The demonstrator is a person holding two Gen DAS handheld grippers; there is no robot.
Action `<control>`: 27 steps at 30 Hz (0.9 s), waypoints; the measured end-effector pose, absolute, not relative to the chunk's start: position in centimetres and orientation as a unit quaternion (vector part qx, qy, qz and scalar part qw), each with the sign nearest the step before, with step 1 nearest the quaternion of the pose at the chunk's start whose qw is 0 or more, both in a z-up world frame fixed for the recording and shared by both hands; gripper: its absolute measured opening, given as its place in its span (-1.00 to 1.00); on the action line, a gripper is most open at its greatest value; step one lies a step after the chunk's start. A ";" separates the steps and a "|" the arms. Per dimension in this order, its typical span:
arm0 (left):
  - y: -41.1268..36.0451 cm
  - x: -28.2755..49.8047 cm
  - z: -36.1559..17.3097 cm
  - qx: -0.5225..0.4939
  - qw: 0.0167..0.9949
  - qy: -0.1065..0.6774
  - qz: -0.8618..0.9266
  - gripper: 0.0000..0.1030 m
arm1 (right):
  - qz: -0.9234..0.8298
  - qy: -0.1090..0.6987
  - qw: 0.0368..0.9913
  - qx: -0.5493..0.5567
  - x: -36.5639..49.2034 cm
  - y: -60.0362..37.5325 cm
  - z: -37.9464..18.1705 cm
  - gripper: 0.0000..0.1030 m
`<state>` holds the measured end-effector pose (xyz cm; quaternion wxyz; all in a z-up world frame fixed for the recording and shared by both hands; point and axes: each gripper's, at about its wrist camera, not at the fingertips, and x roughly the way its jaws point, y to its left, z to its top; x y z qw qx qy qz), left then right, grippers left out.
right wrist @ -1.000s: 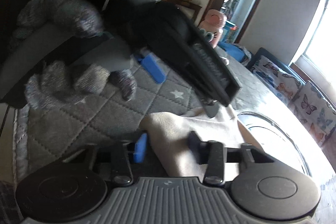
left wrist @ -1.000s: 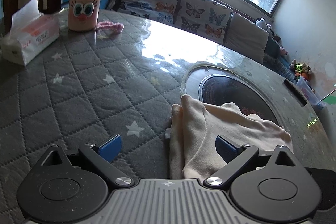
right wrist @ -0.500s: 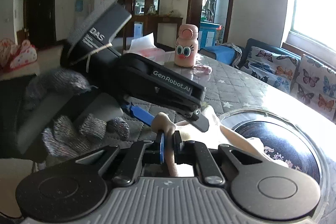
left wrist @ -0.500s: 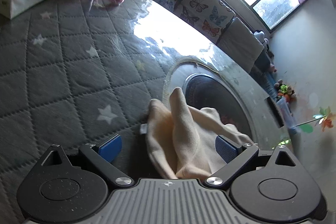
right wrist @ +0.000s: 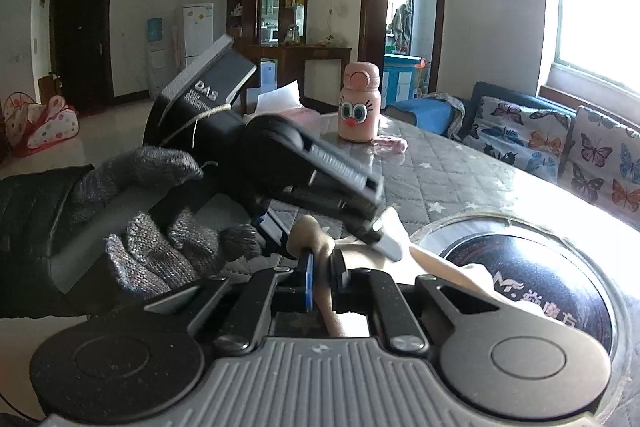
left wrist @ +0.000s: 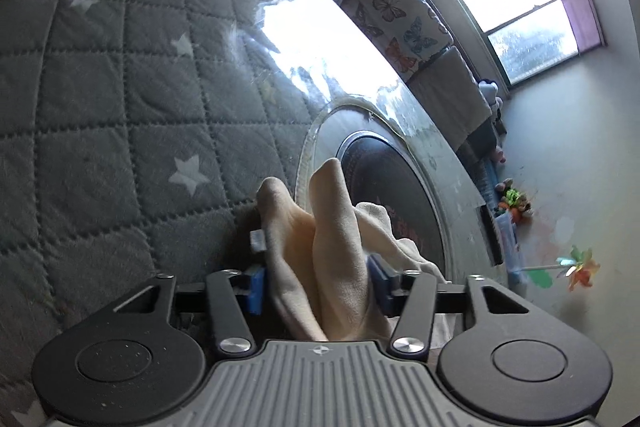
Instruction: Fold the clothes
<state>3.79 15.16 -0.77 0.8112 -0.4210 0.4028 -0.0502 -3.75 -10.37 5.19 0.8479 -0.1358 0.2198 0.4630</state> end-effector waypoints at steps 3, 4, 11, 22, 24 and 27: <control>15.4 3.6 -1.0 -0.434 0.805 0.401 -0.057 0.00 | 0.465 0.220 0.847 -0.133 -3.6 -10.4 5.2 -0.86; 15.4 3.5 -1.0 -0.437 0.803 0.400 -0.058 -0.08 | 0.465 0.220 0.847 -0.134 -3.6 -10.4 5.2 -0.86; 15.3 3.4 -1.4 -0.426 0.808 0.405 -0.047 -0.66 | 0.450 0.238 0.851 -0.128 -3.0 -11.5 4.8 -0.72; 14.9 3.0 -1.1 -0.405 0.819 0.404 -0.046 -0.67 | 0.308 0.293 0.901 -0.085 2.8 -18.9 3.1 -0.56; 14.7 3.1 -1.0 -0.399 0.822 0.404 -0.046 -0.67 | 0.269 0.305 0.910 -0.078 4.7 -20.5 2.5 -0.54; 14.4 3.3 -1.0 -0.390 0.826 0.404 -0.045 -0.67 | 0.227 0.324 0.916 -0.060 7.1 -22.6 1.4 -0.45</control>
